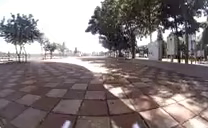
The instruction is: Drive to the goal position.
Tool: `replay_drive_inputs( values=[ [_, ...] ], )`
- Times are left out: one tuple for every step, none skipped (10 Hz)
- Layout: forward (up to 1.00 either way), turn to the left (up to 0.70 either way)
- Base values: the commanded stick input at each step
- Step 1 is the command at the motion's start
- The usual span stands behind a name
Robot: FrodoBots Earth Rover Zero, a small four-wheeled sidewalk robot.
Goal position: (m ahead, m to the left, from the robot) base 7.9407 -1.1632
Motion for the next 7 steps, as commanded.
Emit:
replay_drive_inputs(
  values=[
    [0.70,-0.35],
    [0.70,-0.35],
    [0.70,-0.35],
    [0.70,-0.35],
    [0.70,-0.35],
    [0.70,-0.35],
    [0.70,-0.35]
  ],
)
